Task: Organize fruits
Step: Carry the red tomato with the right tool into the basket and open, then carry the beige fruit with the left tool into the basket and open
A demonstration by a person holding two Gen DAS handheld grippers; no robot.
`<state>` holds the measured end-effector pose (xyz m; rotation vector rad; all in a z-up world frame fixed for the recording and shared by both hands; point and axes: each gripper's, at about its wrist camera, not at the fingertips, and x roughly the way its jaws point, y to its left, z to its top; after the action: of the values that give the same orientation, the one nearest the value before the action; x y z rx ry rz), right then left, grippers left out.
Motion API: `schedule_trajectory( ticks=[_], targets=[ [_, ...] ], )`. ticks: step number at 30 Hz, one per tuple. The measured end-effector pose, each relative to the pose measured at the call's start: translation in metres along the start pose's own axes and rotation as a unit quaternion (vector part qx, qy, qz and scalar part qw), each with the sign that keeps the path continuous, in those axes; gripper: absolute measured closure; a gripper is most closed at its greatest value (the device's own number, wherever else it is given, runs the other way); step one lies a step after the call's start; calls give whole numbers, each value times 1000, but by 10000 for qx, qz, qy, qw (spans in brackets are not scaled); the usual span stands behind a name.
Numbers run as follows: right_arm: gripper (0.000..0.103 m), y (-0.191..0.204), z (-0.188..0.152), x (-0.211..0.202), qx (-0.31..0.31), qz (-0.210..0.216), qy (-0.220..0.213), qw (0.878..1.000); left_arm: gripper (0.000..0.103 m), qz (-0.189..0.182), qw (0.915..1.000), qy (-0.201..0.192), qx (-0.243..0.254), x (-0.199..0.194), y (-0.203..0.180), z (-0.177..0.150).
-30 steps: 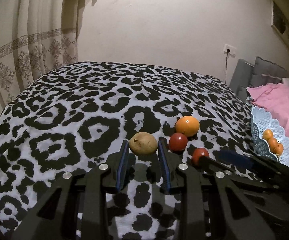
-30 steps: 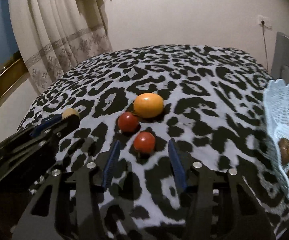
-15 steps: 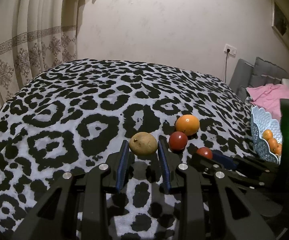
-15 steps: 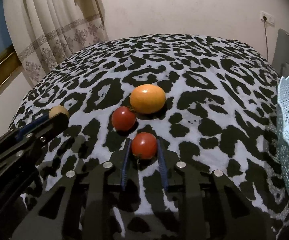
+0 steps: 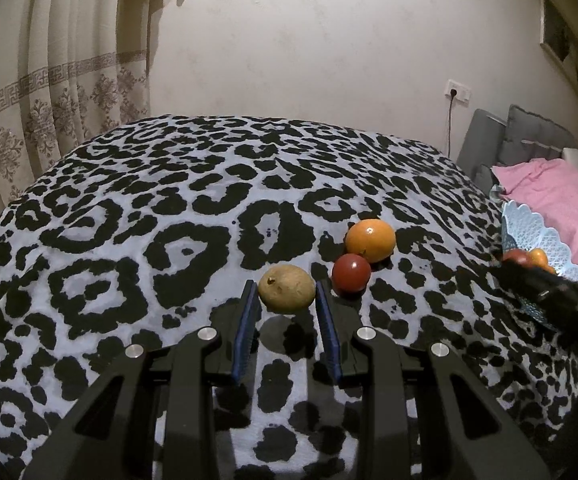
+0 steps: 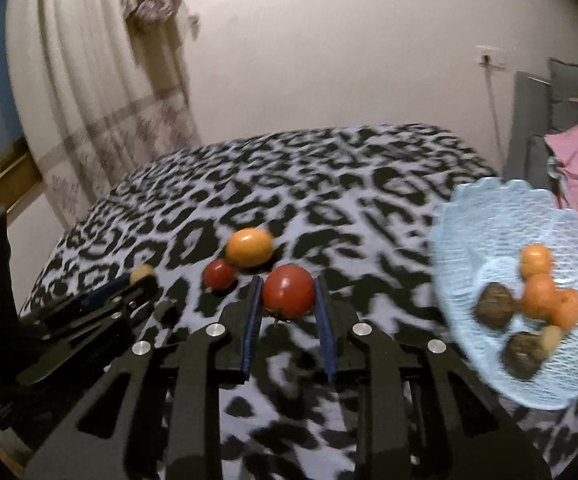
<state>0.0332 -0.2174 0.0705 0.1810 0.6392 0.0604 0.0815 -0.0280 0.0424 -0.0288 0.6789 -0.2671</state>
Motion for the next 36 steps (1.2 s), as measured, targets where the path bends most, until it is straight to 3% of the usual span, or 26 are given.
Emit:
schedule_trajectory(
  ticks=[16, 18, 20, 21, 36],
  targets=[
    [77, -102, -6, -39, 1055, -1014, -389, 9885, 73, 13, 9999, 26, 112, 2, -5, -3],
    [72, -107, -7, -40, 1146, -1028, -396, 9873, 73, 18, 9999, 33, 110, 2, -5, -3],
    [52, -114, -10, -43, 1288, -1070, -426, 9850, 73, 30, 9999, 42, 107, 3, -5, -3],
    [50, -116, -11, -45, 1339, -1084, -459, 9840, 73, 32, 9999, 44, 107, 3, -5, -3],
    [44, -141, -43, -75, 1681, -1547, -748, 9707, 73, 48, 9997, 21, 227, 2, -12, -4]
  ],
)
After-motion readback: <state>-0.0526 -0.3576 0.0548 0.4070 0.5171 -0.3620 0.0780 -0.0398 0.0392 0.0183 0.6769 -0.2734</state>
